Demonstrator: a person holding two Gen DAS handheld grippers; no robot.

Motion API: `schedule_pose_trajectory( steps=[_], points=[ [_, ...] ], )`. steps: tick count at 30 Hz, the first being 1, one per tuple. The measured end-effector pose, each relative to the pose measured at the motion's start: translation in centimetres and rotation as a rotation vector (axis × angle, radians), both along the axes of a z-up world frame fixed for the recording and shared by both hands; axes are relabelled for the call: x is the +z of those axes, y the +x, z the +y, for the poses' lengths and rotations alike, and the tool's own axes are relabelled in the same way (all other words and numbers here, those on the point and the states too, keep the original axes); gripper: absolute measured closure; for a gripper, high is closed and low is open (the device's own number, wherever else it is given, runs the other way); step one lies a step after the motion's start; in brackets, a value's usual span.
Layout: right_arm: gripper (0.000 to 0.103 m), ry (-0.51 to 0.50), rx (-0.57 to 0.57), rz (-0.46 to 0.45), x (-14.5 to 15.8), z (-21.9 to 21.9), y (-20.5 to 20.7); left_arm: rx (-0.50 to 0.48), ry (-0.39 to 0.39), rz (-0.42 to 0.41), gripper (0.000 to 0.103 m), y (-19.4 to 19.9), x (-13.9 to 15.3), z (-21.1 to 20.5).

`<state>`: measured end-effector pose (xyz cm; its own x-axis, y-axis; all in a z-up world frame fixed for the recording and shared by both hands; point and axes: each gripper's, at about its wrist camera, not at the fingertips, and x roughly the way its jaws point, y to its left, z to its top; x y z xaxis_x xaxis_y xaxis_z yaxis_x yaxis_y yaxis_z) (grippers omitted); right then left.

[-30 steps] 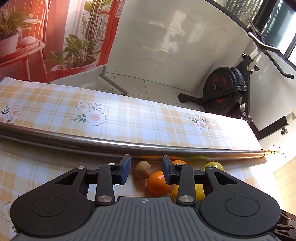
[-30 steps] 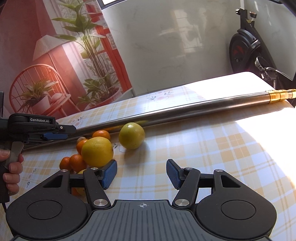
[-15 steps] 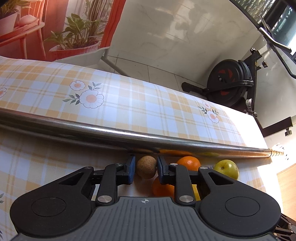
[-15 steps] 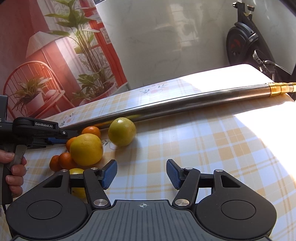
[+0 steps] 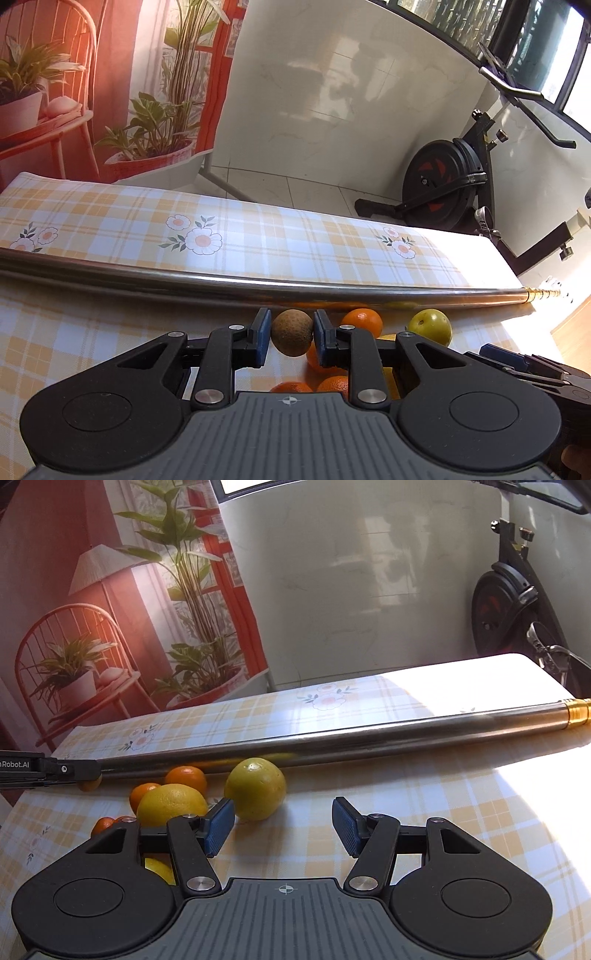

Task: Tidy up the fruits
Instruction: 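Grasp a yellow-green grapefruit with the right tool while the left tool lifts the kiwi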

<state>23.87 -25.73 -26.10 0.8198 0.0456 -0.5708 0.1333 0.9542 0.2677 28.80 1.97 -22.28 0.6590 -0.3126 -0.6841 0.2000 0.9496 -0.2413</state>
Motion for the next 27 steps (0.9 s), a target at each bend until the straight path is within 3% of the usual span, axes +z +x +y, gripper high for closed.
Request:
schedule_pose_trajectory(
  steps=[5,14,17,27],
  points=[
    [0.047,0.003,0.025,-0.025,0.0,0.8,2.4,0.008,0.032,-0.053,0.077,-2.1,0.9,0.1],
    [0.051,0.057,0.015,0.041,-1.3,1.5,5.3,0.002,0.043,-0.093,0.077,-4.6,1.6,0.4],
    [0.06,0.094,-0.003,0.054,-1.7,1.2,5.3,-0.004,0.041,-0.098,0.077,-5.1,1.6,0.2],
    [0.06,0.148,-0.036,0.024,-1.4,0.6,2.5,-0.027,0.047,-0.112,0.077,-7.2,1.8,0.3]
  ],
)
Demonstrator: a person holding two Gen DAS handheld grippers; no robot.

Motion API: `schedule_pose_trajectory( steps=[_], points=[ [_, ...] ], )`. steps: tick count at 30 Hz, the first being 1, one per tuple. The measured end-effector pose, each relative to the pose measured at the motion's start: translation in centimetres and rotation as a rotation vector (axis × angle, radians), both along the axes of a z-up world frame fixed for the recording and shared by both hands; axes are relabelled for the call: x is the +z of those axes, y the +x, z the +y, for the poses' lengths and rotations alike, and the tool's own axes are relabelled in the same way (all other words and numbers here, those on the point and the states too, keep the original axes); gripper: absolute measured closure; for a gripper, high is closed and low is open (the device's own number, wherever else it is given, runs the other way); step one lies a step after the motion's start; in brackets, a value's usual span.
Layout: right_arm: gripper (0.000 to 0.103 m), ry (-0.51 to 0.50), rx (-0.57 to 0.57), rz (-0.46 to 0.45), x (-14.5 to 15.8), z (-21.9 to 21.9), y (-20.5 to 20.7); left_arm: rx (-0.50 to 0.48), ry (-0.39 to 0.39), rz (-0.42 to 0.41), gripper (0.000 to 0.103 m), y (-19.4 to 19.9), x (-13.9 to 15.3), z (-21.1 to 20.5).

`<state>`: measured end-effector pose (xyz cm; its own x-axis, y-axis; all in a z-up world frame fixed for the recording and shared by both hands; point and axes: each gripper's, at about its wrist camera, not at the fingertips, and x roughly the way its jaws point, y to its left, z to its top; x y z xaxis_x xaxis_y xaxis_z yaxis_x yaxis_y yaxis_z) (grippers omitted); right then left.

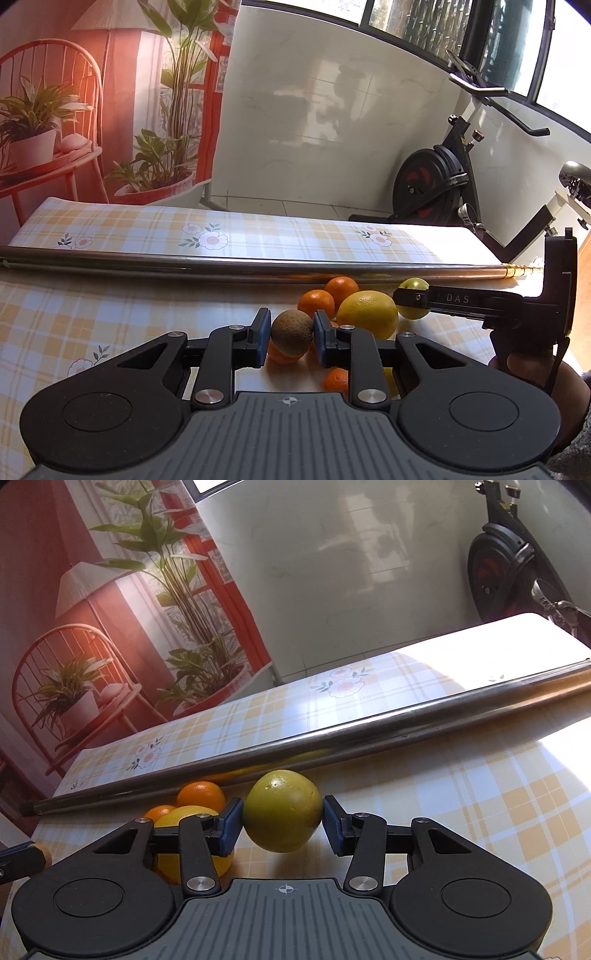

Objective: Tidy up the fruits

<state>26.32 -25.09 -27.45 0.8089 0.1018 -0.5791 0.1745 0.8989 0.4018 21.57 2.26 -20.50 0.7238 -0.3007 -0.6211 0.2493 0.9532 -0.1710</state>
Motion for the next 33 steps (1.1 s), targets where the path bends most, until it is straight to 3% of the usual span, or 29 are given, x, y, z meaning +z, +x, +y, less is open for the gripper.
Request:
schedule_pose_trajectory(
  steps=[20,33],
  points=[
    [0.06,0.037,0.009,-0.098,3.8,1.6,-10.2,0.036,-0.018,-0.047,0.077,-5.4,1.4,0.4],
    [0.06,-0.061,0.071,-0.117,5.2,5.0,-13.3,0.062,-0.024,-0.018,0.077,-8.1,1.5,2.3]
  ],
)
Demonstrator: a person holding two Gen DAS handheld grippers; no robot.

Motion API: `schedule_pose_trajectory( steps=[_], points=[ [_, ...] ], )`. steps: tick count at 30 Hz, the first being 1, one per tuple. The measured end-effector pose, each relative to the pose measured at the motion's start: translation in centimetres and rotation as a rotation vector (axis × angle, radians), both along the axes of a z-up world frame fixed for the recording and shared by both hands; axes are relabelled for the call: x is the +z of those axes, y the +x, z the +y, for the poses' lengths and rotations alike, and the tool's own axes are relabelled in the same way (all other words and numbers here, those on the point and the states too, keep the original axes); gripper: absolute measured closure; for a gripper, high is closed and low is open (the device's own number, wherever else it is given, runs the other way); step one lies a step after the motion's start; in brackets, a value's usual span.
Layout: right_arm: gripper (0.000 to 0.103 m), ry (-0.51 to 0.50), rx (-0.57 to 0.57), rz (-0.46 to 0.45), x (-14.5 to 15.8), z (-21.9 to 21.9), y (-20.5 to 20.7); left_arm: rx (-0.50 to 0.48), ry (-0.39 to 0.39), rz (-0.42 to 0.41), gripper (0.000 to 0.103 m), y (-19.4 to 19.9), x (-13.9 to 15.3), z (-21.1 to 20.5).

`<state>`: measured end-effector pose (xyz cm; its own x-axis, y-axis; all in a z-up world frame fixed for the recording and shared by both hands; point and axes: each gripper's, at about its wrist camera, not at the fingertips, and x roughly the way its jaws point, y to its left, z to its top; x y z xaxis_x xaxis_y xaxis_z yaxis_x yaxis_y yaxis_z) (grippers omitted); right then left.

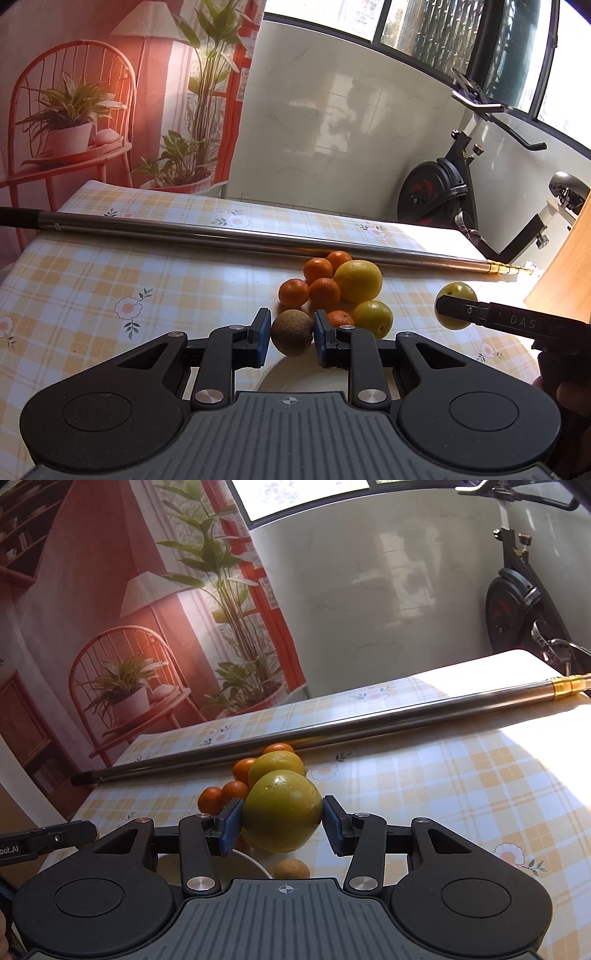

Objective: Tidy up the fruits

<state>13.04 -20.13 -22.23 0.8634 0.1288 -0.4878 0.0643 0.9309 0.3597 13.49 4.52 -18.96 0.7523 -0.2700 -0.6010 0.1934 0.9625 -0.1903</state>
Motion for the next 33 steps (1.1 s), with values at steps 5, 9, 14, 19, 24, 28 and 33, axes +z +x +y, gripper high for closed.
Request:
schedule_pose_trajectory(
  steps=[5,9,14,19,24,28,33],
  points=[
    [0.06,-0.024,0.026,-0.006,0.1,0.8,-0.9,0.019,0.001,0.027,0.077,-1.0,-0.6,1.0],
    [0.06,-0.03,0.048,-0.001,0.0,1.2,-1.2,0.017,0.019,0.052,0.077,-1.4,-1.2,1.1],
    [0.06,-0.044,0.066,0.006,-0.1,1.6,-1.3,-0.02,0.052,0.081,0.077,-2.1,-2.2,0.3],
    [0.06,-0.041,0.07,0.023,-0.4,1.6,-1.3,-0.046,0.073,0.093,0.077,-2.4,-2.8,-0.4],
    [0.06,-0.042,0.089,0.05,-0.7,1.8,-1.1,-0.082,0.096,0.122,0.077,-2.7,-3.5,-1.2],
    [0.06,-0.065,0.124,0.071,-0.9,2.4,-0.8,-0.094,0.133,0.144,0.077,-2.8,-4.3,-1.7],
    [0.06,-0.092,0.162,0.092,-1.1,3.5,-0.4,-0.088,0.171,0.141,0.077,-2.2,-4.7,-1.9]
  ],
)
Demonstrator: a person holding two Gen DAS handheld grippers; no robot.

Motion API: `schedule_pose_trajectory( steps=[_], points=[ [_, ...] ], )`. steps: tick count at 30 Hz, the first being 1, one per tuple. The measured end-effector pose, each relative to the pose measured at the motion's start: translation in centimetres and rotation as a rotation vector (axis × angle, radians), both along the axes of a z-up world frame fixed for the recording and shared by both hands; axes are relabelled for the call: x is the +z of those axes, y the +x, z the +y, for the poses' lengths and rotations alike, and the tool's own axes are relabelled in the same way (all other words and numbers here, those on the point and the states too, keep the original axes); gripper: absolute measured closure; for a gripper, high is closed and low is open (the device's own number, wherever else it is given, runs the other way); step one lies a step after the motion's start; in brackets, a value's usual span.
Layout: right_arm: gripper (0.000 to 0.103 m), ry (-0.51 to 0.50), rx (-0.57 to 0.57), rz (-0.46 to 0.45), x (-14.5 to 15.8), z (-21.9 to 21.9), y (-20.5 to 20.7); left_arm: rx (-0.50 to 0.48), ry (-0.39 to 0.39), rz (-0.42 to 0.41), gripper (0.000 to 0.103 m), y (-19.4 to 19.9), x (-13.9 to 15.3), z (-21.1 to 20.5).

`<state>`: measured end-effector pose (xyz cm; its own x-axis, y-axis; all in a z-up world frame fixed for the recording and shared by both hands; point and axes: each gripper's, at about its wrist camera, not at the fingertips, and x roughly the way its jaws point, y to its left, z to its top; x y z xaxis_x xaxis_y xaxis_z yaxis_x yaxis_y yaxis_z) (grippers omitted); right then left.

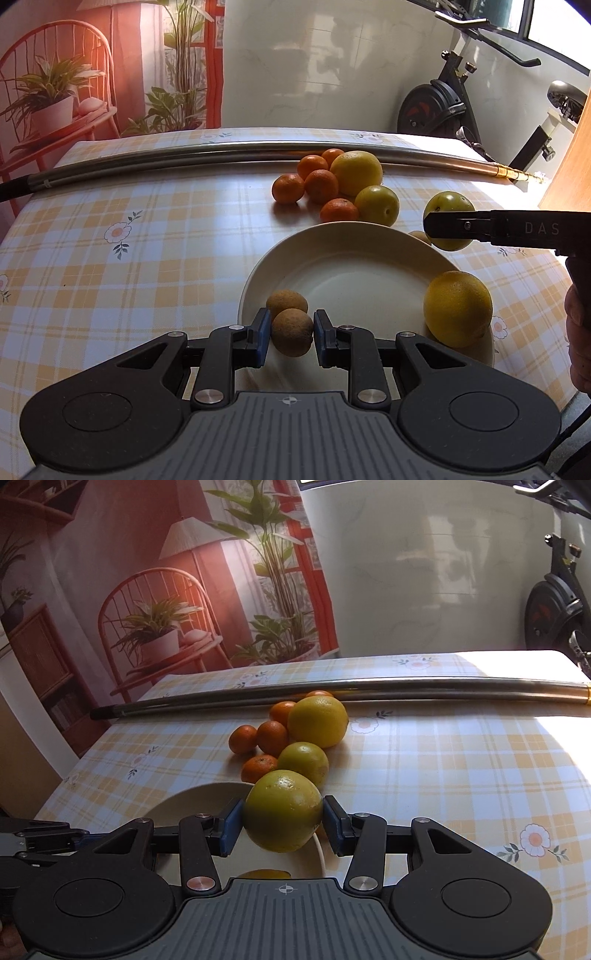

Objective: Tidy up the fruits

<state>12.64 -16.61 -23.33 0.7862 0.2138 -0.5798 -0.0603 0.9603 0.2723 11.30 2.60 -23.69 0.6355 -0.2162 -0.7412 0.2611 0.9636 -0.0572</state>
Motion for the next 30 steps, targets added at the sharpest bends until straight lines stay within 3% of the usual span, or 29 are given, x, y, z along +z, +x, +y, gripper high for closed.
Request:
schedule_pose_trajectory(
  steps=[7,17,27,30],
  points=[
    [0.06,-0.017,0.017,0.055,-1.0,0.7,0.5,-0.007,0.041,-0.017,0.077,1.3,-0.4,-0.3],
    [0.06,-0.041,0.018,0.063,-1.4,0.9,1.1,-0.063,0.043,-0.039,0.077,3.2,-1.0,-1.9],
    [0.055,-0.061,0.03,0.058,-1.4,1.2,1.2,-0.092,-0.006,-0.031,0.077,4.4,-1.6,-2.4],
    [0.056,-0.084,0.036,0.051,-1.3,1.5,1.1,-0.084,-0.059,-0.016,0.077,4.7,-1.8,-2.2]
  ],
)
